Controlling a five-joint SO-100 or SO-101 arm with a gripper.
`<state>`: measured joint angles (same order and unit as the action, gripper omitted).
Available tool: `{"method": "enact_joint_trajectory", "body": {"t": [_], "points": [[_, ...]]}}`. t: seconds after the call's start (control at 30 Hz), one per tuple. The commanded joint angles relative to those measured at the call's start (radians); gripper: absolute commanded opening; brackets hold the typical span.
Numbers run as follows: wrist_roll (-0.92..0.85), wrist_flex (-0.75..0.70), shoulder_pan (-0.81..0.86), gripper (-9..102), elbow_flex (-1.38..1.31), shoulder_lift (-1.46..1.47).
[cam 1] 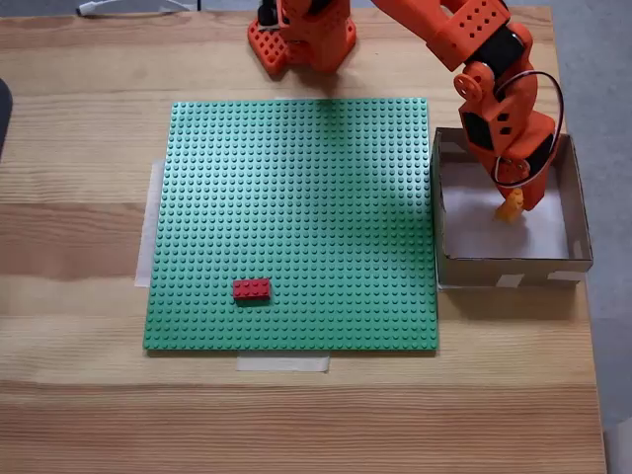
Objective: Pick the yellow lego block and put it in the box.
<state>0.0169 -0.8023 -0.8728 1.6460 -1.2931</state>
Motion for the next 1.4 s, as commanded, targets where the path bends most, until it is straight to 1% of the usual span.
{"method": "enact_joint_trajectory", "body": {"t": [0.0, 0.1, 0.23, 0.33, 0.5, 0.6, 0.67, 0.73, 0.77, 0.87, 1.07, 1.23, 1.37], "points": [[-0.017, 0.015, 0.008, -1, -0.037, -0.005], [-0.017, 0.025, 0.012, -1, -0.037, -0.005], [-0.071, 0.021, 0.017, -1, -0.037, -0.006], [-0.098, 0.023, 0.023, 4, -0.035, -0.006], [-0.094, 0.041, 0.046, 6, -0.034, -0.008], [-0.104, 0.049, 0.054, 10, -0.034, -0.008], [-0.117, 0.044, 0.055, 16, -0.034, -0.008], [-0.115, 0.026, 0.055, 19, -0.034, -0.009], [-0.114, 0.017, 0.054, 23, -0.035, -0.009], [-0.104, 0.005, 0.051, 27, -0.035, -0.012], [-0.046, -0.026, 0.038, 25, -0.046, -0.029], [0.012, -0.037, 0.032, 18, -0.034, -0.095], [0.028, -0.002, 0.032, 12, -0.008, -0.175]]}}
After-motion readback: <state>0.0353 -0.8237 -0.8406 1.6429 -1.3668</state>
